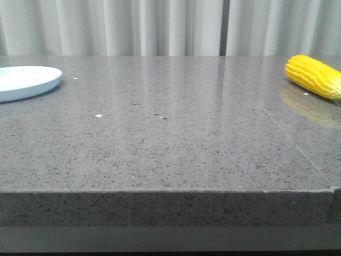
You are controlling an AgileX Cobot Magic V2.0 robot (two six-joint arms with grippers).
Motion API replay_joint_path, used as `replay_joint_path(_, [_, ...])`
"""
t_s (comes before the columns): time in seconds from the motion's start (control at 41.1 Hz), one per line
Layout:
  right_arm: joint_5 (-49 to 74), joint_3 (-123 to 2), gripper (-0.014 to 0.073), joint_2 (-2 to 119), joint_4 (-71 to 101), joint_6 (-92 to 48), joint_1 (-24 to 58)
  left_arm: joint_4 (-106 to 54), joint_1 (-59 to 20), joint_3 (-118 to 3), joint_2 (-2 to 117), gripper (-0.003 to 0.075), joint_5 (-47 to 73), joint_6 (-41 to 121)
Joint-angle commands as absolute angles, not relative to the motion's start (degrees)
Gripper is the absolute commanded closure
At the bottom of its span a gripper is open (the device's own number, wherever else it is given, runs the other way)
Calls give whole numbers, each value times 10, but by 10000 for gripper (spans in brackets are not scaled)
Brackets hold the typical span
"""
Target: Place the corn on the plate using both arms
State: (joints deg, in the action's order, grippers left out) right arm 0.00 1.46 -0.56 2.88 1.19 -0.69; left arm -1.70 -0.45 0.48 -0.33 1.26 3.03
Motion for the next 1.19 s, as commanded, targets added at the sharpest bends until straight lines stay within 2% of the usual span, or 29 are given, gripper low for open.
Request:
replay_joint_path(0.0, [-51, 3, 661, -16, 28, 11, -10, -22, -4, 19, -12, 741, -35, 31])
replay_joint_path(0.876, [-73, 1, 661, -16, 28, 11, -10, -22, -4, 17, -12, 741, -47, 31])
replay_joint_path(1.168, [50, -130, 661, -12, 28, 11, -10, -23, -4, -92, -11, 741, -49, 31])
